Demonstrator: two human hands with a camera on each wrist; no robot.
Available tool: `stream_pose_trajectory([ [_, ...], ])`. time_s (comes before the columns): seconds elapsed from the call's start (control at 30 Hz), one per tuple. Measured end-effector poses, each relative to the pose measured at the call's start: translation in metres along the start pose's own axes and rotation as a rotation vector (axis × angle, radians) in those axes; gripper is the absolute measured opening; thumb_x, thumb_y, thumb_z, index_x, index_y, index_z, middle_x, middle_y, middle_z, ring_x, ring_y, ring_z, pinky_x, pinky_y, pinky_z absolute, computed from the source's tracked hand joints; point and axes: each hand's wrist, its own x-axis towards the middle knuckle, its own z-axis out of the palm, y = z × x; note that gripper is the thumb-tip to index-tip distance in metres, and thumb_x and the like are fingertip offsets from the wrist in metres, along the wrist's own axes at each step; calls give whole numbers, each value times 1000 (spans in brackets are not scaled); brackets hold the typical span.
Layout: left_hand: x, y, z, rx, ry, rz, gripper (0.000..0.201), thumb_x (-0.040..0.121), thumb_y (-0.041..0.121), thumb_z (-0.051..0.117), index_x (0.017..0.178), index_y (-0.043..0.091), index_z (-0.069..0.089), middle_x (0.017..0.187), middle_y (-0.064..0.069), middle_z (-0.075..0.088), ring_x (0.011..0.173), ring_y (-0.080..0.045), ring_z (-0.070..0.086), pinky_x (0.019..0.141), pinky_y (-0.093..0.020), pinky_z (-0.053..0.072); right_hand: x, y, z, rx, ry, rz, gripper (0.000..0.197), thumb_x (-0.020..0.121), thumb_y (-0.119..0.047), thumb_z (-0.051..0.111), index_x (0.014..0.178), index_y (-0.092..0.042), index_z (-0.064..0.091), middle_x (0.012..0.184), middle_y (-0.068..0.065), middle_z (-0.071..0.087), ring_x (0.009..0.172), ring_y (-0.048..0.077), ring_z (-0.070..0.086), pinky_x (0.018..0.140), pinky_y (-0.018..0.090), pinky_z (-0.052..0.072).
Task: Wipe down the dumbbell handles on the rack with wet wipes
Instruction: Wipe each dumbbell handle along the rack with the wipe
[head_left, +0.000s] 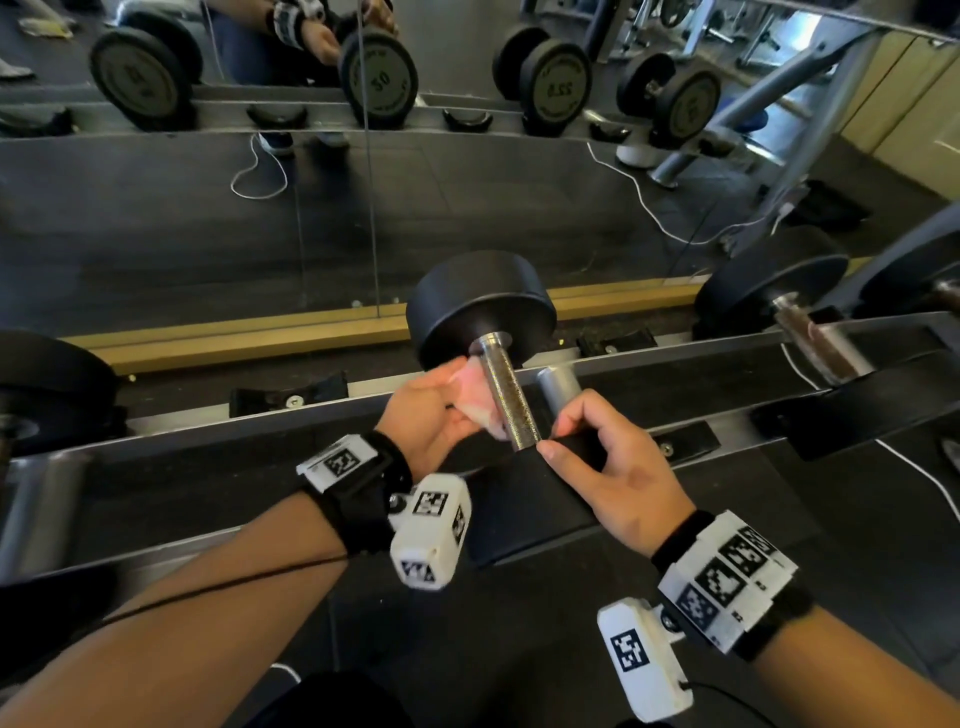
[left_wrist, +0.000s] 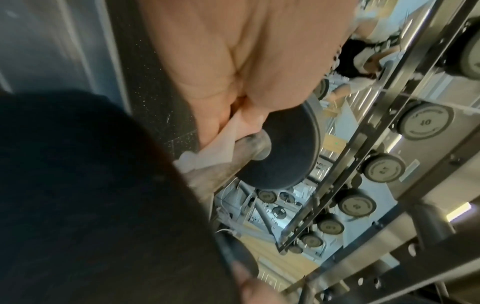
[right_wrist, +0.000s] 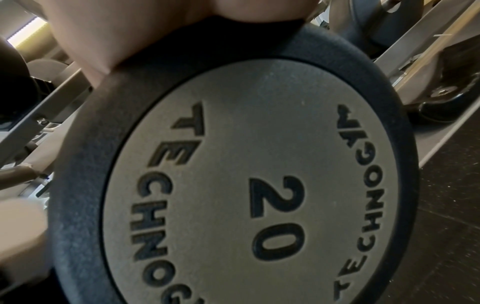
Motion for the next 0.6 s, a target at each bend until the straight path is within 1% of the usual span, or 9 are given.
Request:
stream_pose_trajectory([
  [0.1, 4, 1, 14, 50, 27, 60, 26, 104, 11, 44, 102, 10, 69, 97, -10, 73, 92, -22, 69, 84, -38, 59, -1, -1, 1, -3, 11, 5, 25, 82, -52, 59, 88, -28, 52, 83, -9, 56, 80, 11, 57, 69, 20, 45],
  [0.13, 1, -3, 16, 85, 25, 56, 25, 104, 13, 45, 106, 10, 70, 98, -10, 72, 90, -21, 70, 85, -37, 59, -1, -1, 1, 0, 14, 3, 25, 82, -52, 59, 88, -28, 52, 83, -9, 56, 80, 11, 57, 70, 19, 46],
  [0.2, -7, -13, 11, 120, -1, 12, 25, 104, 13, 45, 113, 9, 68, 100, -11, 74, 88, -20, 73, 80, -34, 61, -1, 0, 0, 7, 10, -1, 25, 83, -51, 60, 89, -28, 52, 84, -8, 57, 81, 12, 58, 71, 22, 47],
  [0.27, -15, -18, 5, 121, -39, -24, 27, 102, 8, 42, 112, 11, 67, 103, -10, 76, 92, -20, 74, 76, -32, 62, -1, 0, 0, 7, 8, 0, 25, 83, -51, 60, 89, -28, 53, 85, -8, 58, 82, 12, 58, 73, 27, 49],
  [0.33, -16, -15, 6, 101, -44, -18, 30, 102, 3, 39, 110, 12, 66, 105, -11, 75, 94, -22, 73, 79, -34, 62, -1, -1, 0, 2, 10, 1, 25, 83, -51, 60, 89, -28, 53, 85, -8, 58, 83, 12, 58, 73, 29, 49],
  [0.43, -12, -6, 14, 80, -10, 48, 29, 102, 5, 41, 96, 16, 67, 88, -6, 76, 83, -18, 74, 76, -32, 62, -1, -3, 0, 9, 2, 11, 25, 83, -51, 60, 89, -28, 53, 85, -7, 57, 82, 11, 58, 74, 32, 50],
  [0.47, -12, -4, 18, 84, 0, 65, 28, 103, 7, 43, 94, 16, 68, 85, -4, 76, 82, -17, 73, 76, -31, 61, -1, -3, -1, 11, 1, 16, 24, 83, -50, 60, 89, -28, 53, 85, -7, 57, 82, 11, 58, 74, 33, 50],
  [0.53, -14, -7, 21, 134, 4, 85, 23, 103, 11, 46, 102, 13, 69, 91, -7, 73, 87, -19, 70, 81, -34, 59, -2, -3, -1, 10, 1, 18, 22, 84, -48, 61, 89, -28, 53, 85, -8, 57, 82, 11, 58, 73, 30, 49],
  [0.6, -21, -14, 16, 169, -30, 78, 25, 102, 7, 45, 114, 12, 67, 103, -9, 72, 92, -18, 71, 83, -32, 59, -2, -3, -1, 15, 2, 16, 20, 85, -45, 63, 89, -29, 53, 84, -9, 56, 82, 10, 58, 71, 24, 46],
])
